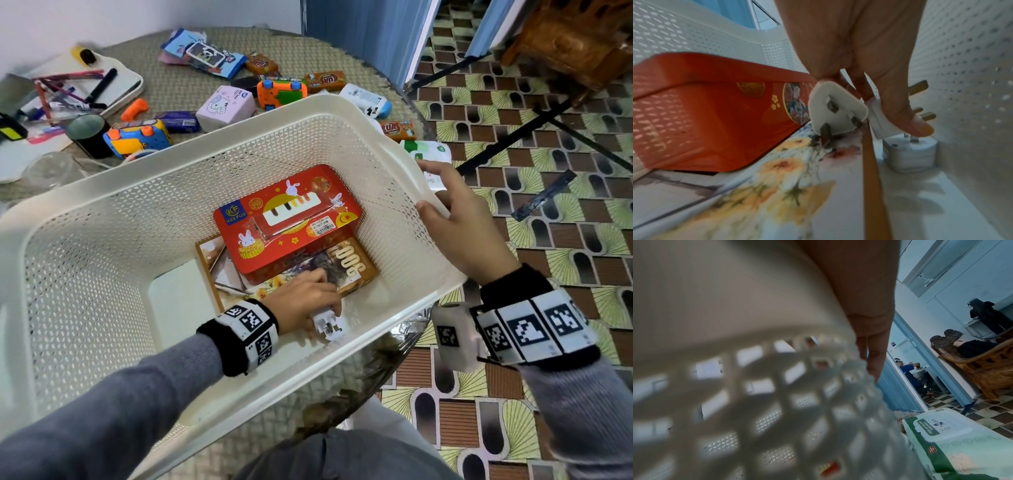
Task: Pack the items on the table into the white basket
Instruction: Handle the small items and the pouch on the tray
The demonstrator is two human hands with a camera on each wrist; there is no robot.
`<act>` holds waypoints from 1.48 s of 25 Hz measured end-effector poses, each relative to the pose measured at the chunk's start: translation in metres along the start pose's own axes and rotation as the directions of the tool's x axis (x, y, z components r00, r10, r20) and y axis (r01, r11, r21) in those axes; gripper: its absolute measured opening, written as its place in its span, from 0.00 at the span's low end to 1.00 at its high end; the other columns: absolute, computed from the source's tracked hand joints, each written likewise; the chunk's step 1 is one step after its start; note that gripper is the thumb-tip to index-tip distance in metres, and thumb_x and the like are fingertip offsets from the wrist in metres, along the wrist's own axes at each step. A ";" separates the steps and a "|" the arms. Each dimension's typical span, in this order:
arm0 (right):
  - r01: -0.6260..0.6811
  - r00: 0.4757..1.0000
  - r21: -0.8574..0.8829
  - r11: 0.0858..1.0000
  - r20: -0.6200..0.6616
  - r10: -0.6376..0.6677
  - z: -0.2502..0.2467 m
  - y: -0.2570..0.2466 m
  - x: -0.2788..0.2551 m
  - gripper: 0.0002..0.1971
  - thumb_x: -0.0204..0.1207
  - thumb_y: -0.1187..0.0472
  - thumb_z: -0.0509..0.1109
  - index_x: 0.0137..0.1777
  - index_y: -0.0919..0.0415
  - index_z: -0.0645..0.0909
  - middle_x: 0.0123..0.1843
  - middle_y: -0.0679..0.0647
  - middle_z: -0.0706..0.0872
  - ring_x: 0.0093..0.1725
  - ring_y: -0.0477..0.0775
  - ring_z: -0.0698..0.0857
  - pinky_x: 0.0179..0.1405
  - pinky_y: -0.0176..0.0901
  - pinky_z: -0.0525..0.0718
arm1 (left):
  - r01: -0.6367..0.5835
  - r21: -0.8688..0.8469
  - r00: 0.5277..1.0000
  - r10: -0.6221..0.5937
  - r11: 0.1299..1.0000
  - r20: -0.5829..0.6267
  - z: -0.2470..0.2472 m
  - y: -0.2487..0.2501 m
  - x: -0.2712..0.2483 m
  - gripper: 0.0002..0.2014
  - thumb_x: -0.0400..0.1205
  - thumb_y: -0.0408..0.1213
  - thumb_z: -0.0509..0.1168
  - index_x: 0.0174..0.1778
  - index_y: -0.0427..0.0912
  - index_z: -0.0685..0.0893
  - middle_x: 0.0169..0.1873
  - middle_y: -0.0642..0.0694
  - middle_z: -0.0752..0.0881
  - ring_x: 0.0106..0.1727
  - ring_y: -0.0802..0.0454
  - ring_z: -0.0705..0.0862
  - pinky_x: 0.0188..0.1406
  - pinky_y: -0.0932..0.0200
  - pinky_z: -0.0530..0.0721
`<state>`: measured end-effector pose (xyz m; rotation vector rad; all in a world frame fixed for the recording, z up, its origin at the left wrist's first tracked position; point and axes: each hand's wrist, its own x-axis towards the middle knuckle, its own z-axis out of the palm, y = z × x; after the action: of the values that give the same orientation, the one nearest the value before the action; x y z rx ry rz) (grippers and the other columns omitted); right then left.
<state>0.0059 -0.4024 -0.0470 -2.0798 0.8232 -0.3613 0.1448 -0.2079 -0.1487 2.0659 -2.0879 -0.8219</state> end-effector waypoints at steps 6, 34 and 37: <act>0.010 1.000 -0.012 1.000 -0.013 -0.010 0.000 0.000 0.000 0.25 0.81 0.65 0.62 0.74 0.40 0.67 0.50 0.61 0.86 0.44 0.57 0.83 0.41 0.44 0.79 | -0.026 0.194 1.000 0.024 0.981 0.013 -0.002 0.010 0.009 0.13 0.82 0.44 0.63 0.62 0.49 0.80 0.59 0.55 0.81 0.55 0.51 0.70 0.45 0.61 0.54; 0.018 0.999 0.007 1.000 -0.030 -0.018 0.000 -0.003 -0.002 0.26 0.80 0.68 0.62 0.74 0.43 0.69 0.44 0.54 0.84 0.41 0.50 0.77 0.32 0.36 0.73 | -0.022 0.129 1.000 0.024 0.991 -0.014 -0.001 0.015 0.016 0.21 0.80 0.42 0.67 0.70 0.45 0.77 0.65 0.49 0.80 0.67 0.50 0.72 0.59 0.61 0.58; 0.019 0.999 0.010 1.000 -0.025 -0.019 0.000 -0.002 -0.002 0.26 0.80 0.68 0.62 0.74 0.43 0.69 0.44 0.55 0.84 0.42 0.51 0.77 0.34 0.37 0.72 | -0.028 0.122 0.999 0.033 0.992 -0.035 -0.004 0.016 0.021 0.20 0.81 0.41 0.66 0.69 0.45 0.79 0.64 0.48 0.79 0.67 0.49 0.72 0.59 0.60 0.58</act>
<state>0.0052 -0.3997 -0.0453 -2.0782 0.8151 -0.4024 0.1305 -0.2302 -0.1455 2.0845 -2.1953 -0.6626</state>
